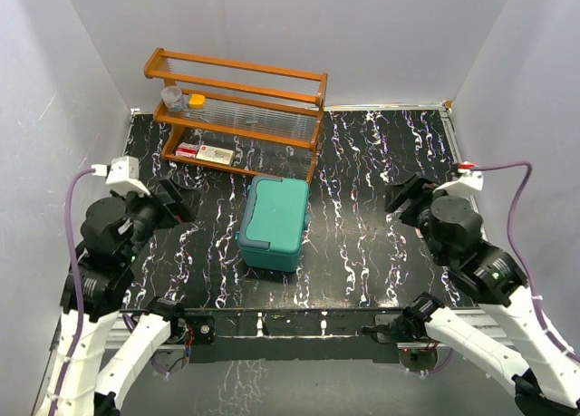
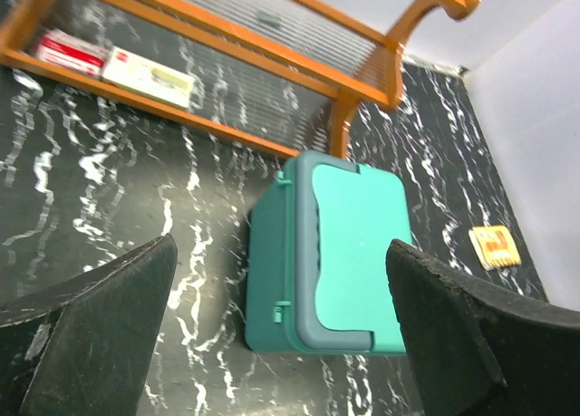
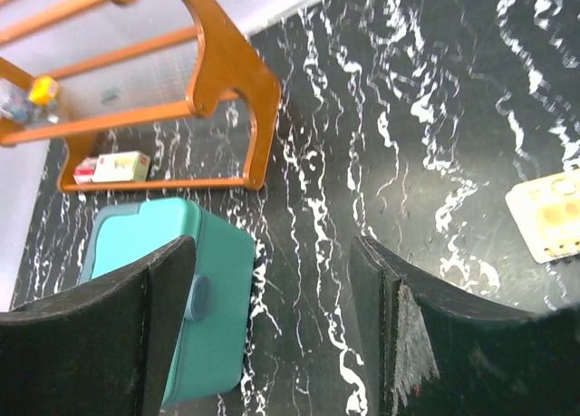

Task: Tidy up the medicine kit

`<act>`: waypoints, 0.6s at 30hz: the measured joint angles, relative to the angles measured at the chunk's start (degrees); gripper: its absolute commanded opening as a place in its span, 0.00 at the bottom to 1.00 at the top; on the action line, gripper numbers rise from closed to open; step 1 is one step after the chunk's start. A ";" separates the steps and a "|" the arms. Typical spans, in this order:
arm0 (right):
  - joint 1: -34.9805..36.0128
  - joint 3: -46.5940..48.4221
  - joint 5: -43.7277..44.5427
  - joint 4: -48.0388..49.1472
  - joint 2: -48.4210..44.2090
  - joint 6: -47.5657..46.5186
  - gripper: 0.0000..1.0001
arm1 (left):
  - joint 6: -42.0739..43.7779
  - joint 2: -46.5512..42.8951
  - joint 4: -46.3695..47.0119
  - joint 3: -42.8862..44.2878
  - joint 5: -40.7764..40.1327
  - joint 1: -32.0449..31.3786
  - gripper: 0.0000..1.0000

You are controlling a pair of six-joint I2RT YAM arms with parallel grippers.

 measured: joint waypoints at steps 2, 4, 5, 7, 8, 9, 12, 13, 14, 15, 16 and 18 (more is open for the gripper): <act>0.00 1.46 1.42 -0.52 -1.81 -1.60 0.72 | 1.51 -2.27 -0.76 0.26 -2.69 0.00 0.99; -0.02 3.96 2.75 -1.18 -2.40 -3.32 0.78 | 3.26 -3.82 -2.25 1.44 -5.77 0.00 0.99; 0.00 5.40 3.50 -1.25 -2.54 -4.15 0.83 | 4.04 -4.39 -2.91 2.32 -7.28 0.00 0.99; 0.00 7.98 4.85 -1.22 -2.99 -5.66 0.95 | 5.51 -5.49 -3.69 4.28 -9.77 0.00 0.99; 0.00 9.33 5.88 -1.20 -3.58 -6.62 0.98 | 6.32 -6.12 -4.02 5.40 -10.82 0.00 0.99; 0.00 10.34 6.86 -1.20 -4.15 -7.26 0.98 | 7.10 -6.75 -4.44 6.49 -11.58 0.00 0.99; -0.04 12.68 9.25 -1.27 -5.40 -8.39 0.98 | 9.14 -7.74 -6.12 10.47 -12.66 0.00 0.99; -0.04 13.40 9.88 -1.33 -5.60 -8.52 0.98 | 9.51 -7.74 -6.51 11.52 -12.81 0.00 0.99; -0.04 14.08 10.40 -1.40 -5.66 -8.68 0.98 | 9.92 -7.74 -7.06 12.92 -13.07 0.00 0.99; -0.04 14.56 10.82 -1.40 -5.66 -8.70 0.98 | 10.12 -7.74 -7.30 13.60 -13.16 0.00 0.99; -0.04 14.78 11.08 -1.44 -5.66 -8.70 0.98 | 10.36 -7.85 -7.48 14.10 -13.20 0.00 0.99; -0.04 14.97 11.45 -1.68 -5.70 -8.66 0.98 | 10.62 -8.15 -7.82 14.27 -13.29 0.00 0.99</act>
